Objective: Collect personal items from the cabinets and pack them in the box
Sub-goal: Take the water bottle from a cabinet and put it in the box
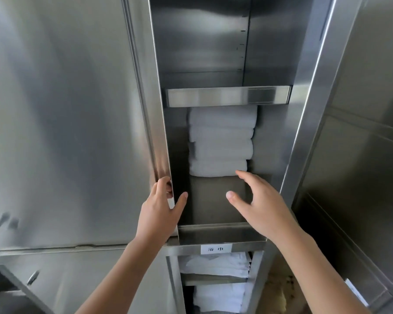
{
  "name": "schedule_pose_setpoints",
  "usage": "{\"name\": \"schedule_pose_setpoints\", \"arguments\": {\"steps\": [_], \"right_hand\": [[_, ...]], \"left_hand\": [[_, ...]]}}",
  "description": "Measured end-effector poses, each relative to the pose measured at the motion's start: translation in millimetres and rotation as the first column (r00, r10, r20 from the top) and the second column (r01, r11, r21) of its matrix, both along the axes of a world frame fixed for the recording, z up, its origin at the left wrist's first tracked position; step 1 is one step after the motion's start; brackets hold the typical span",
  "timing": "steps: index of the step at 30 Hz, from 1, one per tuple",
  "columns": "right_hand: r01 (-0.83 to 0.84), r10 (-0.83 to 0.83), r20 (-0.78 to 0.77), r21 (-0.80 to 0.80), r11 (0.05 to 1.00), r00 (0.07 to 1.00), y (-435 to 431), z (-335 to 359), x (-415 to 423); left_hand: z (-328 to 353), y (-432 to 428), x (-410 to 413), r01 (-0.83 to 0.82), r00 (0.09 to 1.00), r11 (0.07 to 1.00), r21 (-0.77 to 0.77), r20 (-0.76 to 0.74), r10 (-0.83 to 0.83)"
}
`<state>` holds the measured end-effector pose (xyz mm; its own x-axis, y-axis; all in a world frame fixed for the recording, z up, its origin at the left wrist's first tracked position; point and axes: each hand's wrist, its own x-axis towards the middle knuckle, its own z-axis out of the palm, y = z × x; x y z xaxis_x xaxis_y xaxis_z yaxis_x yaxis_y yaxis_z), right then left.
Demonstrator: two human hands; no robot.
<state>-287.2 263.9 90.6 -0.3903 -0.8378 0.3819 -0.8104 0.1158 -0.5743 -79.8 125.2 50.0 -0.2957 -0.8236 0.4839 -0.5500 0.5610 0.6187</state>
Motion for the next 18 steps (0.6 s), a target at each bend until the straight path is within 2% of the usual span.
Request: {"name": "schedule_pose_setpoints", "arguments": {"steps": [10, 18], "right_hand": [[0.086, -0.086, -0.017, 0.024, 0.996, 0.996, 58.6, -4.1, -59.7], [0.127, -0.127, -0.026, 0.007, 0.992, 0.992, 85.5, -9.0, -93.4]], "left_hand": [[-11.5, 40.5, -86.0, 0.078, 0.996, 0.996, -0.036, -0.039, -0.079], [-13.6, 65.9, -138.0, 0.159, 0.987, 0.987, -0.005, -0.025, -0.159]]}}
